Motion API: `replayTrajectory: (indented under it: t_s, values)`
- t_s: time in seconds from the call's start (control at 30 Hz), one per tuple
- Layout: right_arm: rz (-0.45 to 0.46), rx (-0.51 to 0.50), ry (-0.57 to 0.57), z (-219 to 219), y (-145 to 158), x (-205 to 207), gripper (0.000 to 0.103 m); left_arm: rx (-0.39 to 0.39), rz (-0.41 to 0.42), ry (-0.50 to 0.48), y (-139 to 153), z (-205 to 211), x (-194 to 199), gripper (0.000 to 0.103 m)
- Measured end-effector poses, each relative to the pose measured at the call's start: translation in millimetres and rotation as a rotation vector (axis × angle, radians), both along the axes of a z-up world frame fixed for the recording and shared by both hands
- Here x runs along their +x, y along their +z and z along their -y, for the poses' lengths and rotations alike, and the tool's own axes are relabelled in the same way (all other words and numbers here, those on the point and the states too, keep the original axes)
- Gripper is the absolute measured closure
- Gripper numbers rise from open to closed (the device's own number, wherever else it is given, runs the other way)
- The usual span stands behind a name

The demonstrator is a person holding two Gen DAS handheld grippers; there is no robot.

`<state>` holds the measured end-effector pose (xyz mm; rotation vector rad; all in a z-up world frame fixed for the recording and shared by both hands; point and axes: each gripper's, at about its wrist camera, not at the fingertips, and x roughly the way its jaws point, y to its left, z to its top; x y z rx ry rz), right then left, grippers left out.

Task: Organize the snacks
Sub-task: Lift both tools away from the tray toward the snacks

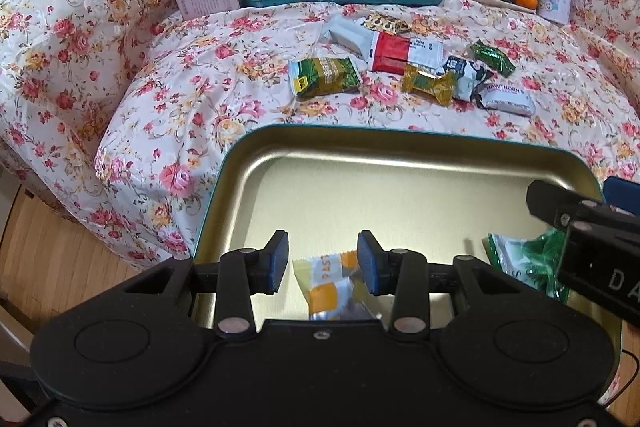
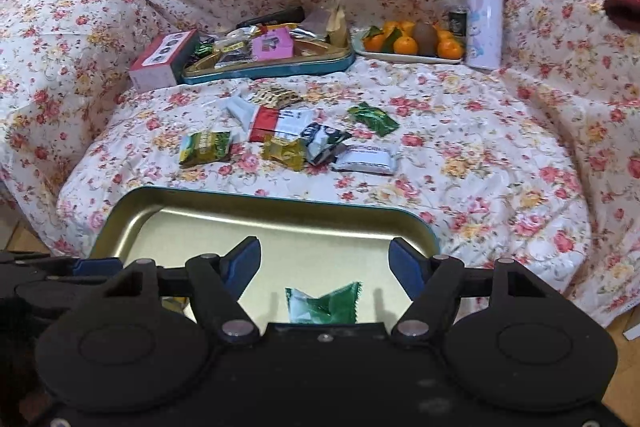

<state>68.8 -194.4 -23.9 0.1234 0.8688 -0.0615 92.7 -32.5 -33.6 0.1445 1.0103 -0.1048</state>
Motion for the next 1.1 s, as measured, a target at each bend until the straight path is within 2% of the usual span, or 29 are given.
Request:
replayTrajectory:
  t_s: [0.27, 0.53, 0.63, 0.83, 1.1]
  values:
    - [0.036, -0.018, -0.040, 9.4, 3.3, 15.9, 0.030, 0.000, 0.024, 0.028, 7.4, -2.8, 16.3, 0.054]
    - [0.078, -0.070, -0.022, 26.5, 15.4, 42.1, 0.030, -0.016, 0.043, -0.002, 20.3, -2.5, 42.1, 0.055]
    - [0.055, -0.095, 0.024, 31.2, 18.6, 58.9, 0.032, -0.019, 0.055, -0.005, 25.6, -2.4, 54.1, 0.055]
    - [0.010, -0.059, 0.055, 45.2, 16.1, 95.7, 0.036, -0.022, 0.081, -0.014, 35.9, -3.9, 82.0, 0.055]
    - [-0.006, -0.077, 0.032, 56.1, 1.2, 129.6, 0.036, -0.026, 0.026, -0.019, 27.9, -1.6, 118.2, 0.055]
